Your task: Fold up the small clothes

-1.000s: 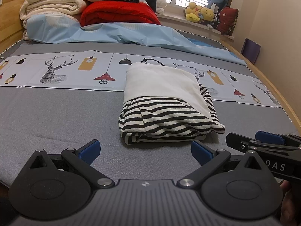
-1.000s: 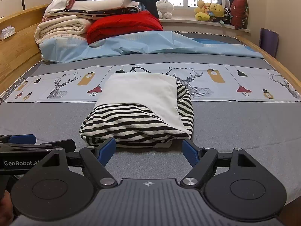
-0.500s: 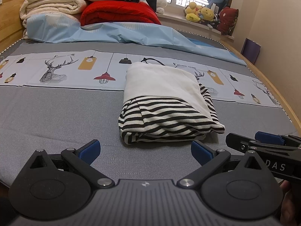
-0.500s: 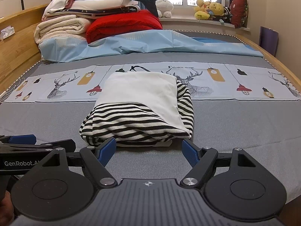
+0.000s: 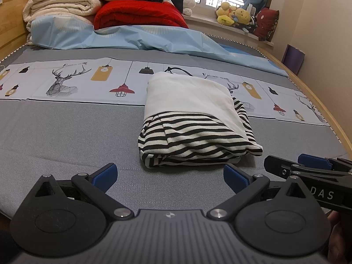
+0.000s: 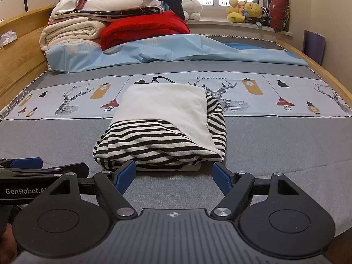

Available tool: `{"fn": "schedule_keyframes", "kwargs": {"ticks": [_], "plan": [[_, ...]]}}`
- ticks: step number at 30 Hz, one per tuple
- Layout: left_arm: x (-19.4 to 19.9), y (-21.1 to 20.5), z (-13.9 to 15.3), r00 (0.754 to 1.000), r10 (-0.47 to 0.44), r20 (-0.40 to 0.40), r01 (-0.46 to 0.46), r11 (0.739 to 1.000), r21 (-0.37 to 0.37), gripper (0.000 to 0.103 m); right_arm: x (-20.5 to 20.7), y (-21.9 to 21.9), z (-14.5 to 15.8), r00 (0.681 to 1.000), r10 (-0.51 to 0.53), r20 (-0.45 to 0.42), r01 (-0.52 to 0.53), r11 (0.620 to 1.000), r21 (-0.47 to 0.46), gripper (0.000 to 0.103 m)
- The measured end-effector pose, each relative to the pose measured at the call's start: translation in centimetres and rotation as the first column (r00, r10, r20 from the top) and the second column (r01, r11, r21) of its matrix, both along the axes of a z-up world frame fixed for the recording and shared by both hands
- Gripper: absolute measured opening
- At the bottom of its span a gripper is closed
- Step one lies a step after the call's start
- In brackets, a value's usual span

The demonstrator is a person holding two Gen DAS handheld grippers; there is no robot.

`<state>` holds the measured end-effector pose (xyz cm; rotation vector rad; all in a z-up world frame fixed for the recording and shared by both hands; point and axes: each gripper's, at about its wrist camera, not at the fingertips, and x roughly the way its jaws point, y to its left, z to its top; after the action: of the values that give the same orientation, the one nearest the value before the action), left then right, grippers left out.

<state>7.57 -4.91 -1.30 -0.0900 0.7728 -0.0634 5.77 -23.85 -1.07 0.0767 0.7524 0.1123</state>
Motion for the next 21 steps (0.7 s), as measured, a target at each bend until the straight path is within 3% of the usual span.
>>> {"fn": "schedule_keyframes", "kwargs": {"ticks": [21], "plan": [[-0.02,-0.12,-0.1,1.0,-0.002,0.003,0.002,1.0,0.0,0.102,0.05,-0.11,0.06,1.0,0.002,-0.001,-0.002,1.0,0.001,0.078]]}}
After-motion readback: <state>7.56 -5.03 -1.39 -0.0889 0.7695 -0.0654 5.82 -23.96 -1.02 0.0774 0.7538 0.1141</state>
